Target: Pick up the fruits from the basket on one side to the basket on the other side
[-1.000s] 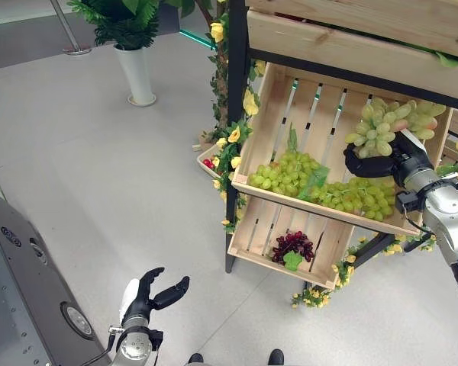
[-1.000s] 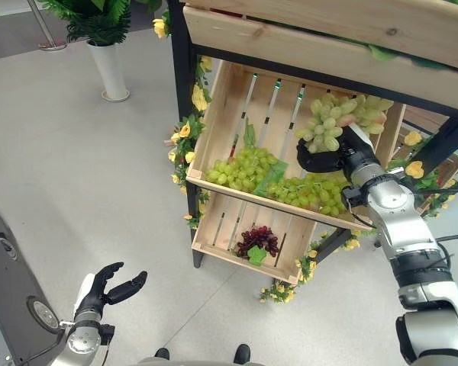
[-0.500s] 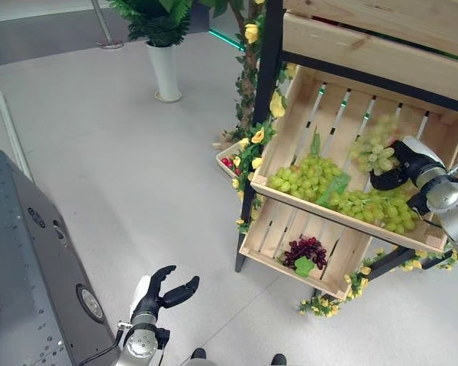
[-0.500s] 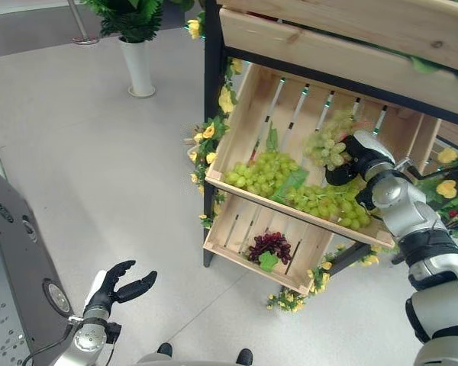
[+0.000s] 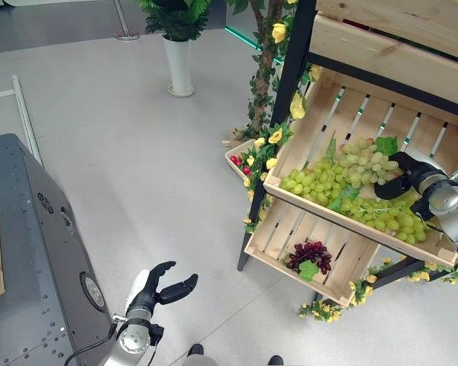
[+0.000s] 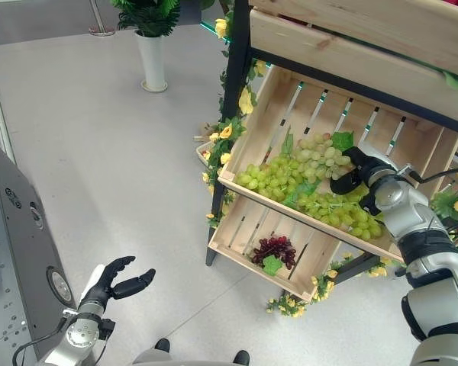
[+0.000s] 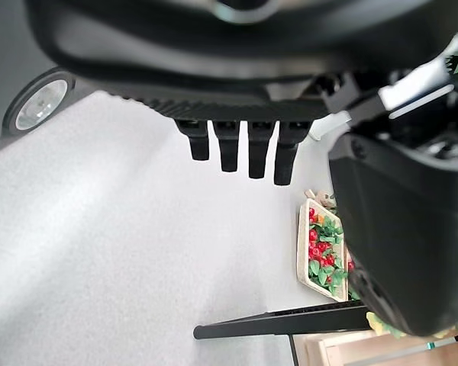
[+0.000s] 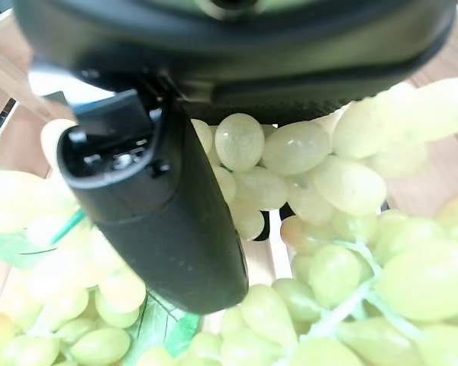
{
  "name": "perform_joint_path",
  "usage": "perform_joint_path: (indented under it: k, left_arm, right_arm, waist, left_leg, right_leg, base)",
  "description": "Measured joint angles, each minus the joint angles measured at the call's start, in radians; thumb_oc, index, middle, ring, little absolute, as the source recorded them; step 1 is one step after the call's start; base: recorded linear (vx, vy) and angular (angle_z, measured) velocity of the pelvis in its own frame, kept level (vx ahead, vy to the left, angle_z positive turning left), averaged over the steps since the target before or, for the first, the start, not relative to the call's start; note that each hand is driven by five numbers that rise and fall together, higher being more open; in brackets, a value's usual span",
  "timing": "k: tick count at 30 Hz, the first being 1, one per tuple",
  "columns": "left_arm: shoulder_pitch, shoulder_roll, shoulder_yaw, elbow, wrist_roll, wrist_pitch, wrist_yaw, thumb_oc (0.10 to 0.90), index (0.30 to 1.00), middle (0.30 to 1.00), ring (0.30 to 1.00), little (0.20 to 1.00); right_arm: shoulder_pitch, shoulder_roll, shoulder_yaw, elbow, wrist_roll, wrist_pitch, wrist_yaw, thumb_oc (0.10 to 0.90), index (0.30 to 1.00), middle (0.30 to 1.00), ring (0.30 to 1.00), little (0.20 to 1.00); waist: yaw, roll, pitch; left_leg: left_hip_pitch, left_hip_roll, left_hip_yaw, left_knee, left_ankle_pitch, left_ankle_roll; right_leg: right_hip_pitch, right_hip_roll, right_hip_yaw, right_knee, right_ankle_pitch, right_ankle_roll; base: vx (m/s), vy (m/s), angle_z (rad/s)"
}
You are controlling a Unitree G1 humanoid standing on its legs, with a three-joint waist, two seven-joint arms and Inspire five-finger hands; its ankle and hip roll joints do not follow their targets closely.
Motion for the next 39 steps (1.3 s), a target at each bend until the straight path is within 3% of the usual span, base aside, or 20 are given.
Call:
perform_joint_path:
  k: [8,14,20,27,33,36,39]
  left_arm:
    - [-0.003,0.004,-0.006,-0.024,-0.002,0.0,0.0,0.8,0.9,0.9,0.9,0.9]
    - [-0.006,0.03,-0.005,-0.078,-0.005,-0.004,0.003,0.8,0.9,0.9,0.9,0.9]
    - [-0.007,0.037,0.005,-0.093,-0.006,-0.004,0.013,0.8,0.9,0.9,0.9,0.9]
    - [-0.013,0.035,0.037,-0.117,-0.005,-0.004,0.012,0.8,0.9,0.9,0.9,0.9]
    - [-0.015,0.032,0.062,-0.115,-0.004,-0.004,0.012,0.8,0.9,0.9,0.9,0.9]
    - [-0.015,0.02,0.068,-0.115,-0.002,-0.005,0.012,0.8,0.9,0.9,0.9,0.9]
    - [-0.016,0.001,0.07,-0.111,0.008,-0.007,0.014,0.8,0.9,0.9,0.9,0.9]
  right_arm:
    - [-0.008,0.0,0.0,-0.013,-0.049,0.027,-0.001,0.8,0.9,0.9,0.9,0.9]
    - [-0.008,-0.01,0.005,-0.141,-0.161,0.127,-0.03,0.8,0.9,0.9,0.9,0.9]
    - [0.032,-0.033,-0.011,-0.322,-0.244,0.177,-0.097,0.8,0.9,0.9,0.9,0.9]
    - [0.233,-0.038,-0.204,-0.594,-0.248,0.237,-0.11,0.8,0.9,0.9,0.9,0.9]
    - [0.3,-0.042,-0.28,-0.711,-0.172,0.243,-0.119,0.8,0.9,0.9,0.9,0.9]
    - [0.339,-0.037,-0.319,-0.787,0.033,0.226,-0.128,0.8,0.9,0.9,0.9,0.9]
    - [0.348,0.042,-0.318,-0.81,0.206,0.17,-0.124,0.8,0.9,0.9,0.9,0.9]
  waist:
    - [-0.002,-0.001,0.0]
    - [-0.019,-0.001,0.0]
    - [-0.057,0.0,0.0]
    - [-0.087,0.005,0.011]
    - [-0.114,0.004,0.022]
    - [-0.126,0.005,0.023]
    - [-0.132,0.005,0.023]
  left_leg:
    - [0.001,-0.004,0.0,0.0,-0.001,0.003]
    - [0.0,-0.005,0.002,0.0,-0.001,0.003]
    - [0.0,-0.007,0.011,0.0,-0.004,0.007]
    - [0.001,-0.011,0.03,0.0,-0.008,0.012]
    - [0.003,-0.014,0.057,0.0,-0.012,0.017]
    - [0.005,-0.014,0.06,0.0,-0.015,0.018]
    - [0.007,-0.014,0.06,0.0,-0.015,0.018]
  right_leg:
    - [0.0,-0.003,0.001,0.0,0.0,0.002]
    - [-0.003,-0.003,0.004,0.004,0.001,0.003]
    - [-0.011,-0.004,0.021,0.004,0.003,0.005]
    - [-0.017,-0.008,0.033,0.004,0.004,0.007]
    - [-0.03,-0.01,0.057,0.005,0.007,0.011]
    - [-0.03,-0.009,0.06,0.005,0.007,0.012]
    - [-0.029,-0.009,0.061,0.005,0.007,0.011]
  base:
    - [-0.01,0.006,0.0]
    - [-0.03,0.027,-0.01]
    - [-0.03,0.046,-0.08]
    - [-0.03,0.039,-0.05]
    - [-0.02,0.023,-0.12]
    - [-0.01,0.005,-0.03]
    - [0.0,0.0,0.0]
